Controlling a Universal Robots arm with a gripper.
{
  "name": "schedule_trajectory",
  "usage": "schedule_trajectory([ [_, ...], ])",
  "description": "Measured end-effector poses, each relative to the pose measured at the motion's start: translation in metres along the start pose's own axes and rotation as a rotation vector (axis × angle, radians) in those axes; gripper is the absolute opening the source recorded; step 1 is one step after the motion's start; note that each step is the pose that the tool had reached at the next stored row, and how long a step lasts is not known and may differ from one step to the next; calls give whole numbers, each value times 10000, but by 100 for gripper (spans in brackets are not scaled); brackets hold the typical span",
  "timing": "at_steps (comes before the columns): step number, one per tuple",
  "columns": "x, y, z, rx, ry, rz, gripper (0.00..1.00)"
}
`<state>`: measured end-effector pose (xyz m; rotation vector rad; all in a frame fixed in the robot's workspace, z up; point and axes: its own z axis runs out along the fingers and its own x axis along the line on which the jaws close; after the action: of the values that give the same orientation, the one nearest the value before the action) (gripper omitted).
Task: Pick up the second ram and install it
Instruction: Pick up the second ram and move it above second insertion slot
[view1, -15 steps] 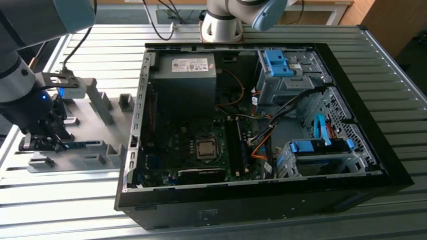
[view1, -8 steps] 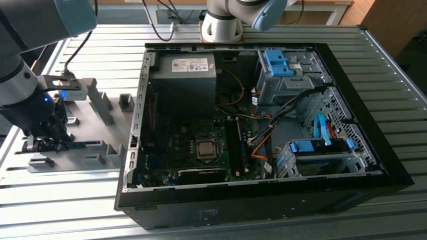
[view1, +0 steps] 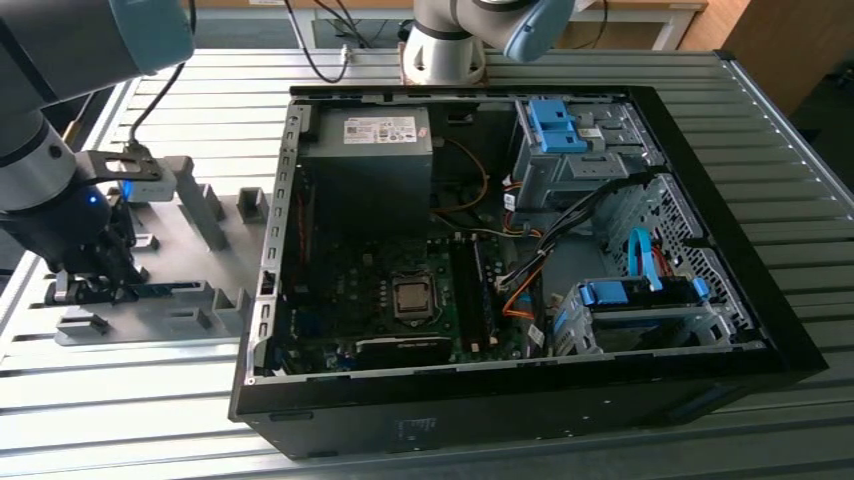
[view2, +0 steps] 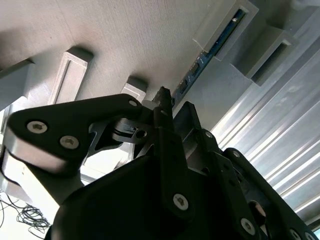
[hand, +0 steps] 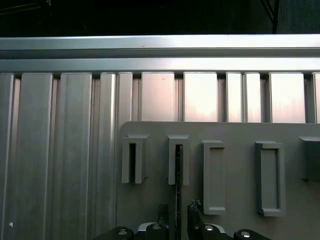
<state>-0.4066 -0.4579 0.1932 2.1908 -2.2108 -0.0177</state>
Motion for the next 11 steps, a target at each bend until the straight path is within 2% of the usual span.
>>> schedule_trajectory([
  [5, 0, -2, 10, 1, -1, 0, 27],
  [6, 0, -2, 12, 1, -1, 0, 21],
  [11, 0, -2, 19, -1, 1, 0, 19],
])
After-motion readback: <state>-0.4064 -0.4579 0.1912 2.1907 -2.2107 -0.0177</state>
